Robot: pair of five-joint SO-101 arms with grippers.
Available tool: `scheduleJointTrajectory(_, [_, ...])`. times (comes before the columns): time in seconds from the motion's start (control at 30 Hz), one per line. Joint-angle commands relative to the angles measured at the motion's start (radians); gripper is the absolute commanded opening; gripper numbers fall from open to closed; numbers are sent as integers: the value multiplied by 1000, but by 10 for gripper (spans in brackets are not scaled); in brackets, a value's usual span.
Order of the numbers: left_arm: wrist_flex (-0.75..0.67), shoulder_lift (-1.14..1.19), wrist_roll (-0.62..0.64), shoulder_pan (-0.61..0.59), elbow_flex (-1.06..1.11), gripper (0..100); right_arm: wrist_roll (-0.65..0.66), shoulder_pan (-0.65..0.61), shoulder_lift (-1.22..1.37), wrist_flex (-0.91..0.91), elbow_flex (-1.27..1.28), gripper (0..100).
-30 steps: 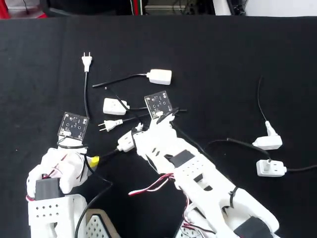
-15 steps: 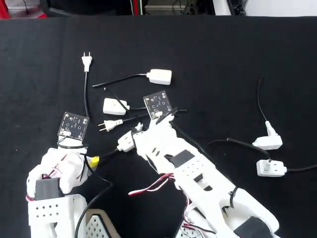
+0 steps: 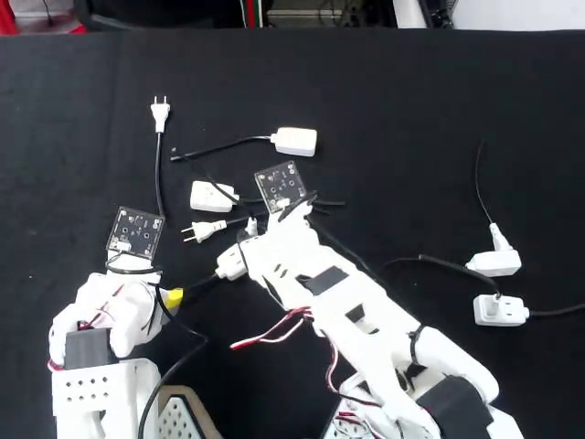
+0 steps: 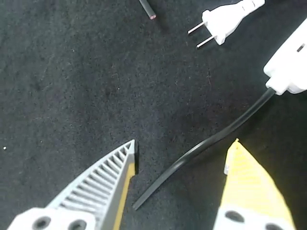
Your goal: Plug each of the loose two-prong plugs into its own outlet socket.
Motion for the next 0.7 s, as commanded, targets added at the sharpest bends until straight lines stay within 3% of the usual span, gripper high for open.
scheduleJointTrajectory(0.0, [-2,-9,-9,-12,-5,296,11,-5,-2,-2,-21,12])
scheduleJointTrajectory(0.33, [-3,-9,-9,-12,1,296,87,-11,4,2,21,12])
scheduleJointTrajectory(0.67, [-6,-9,-11,-13,4,296,81,-11,-4,112,35,12])
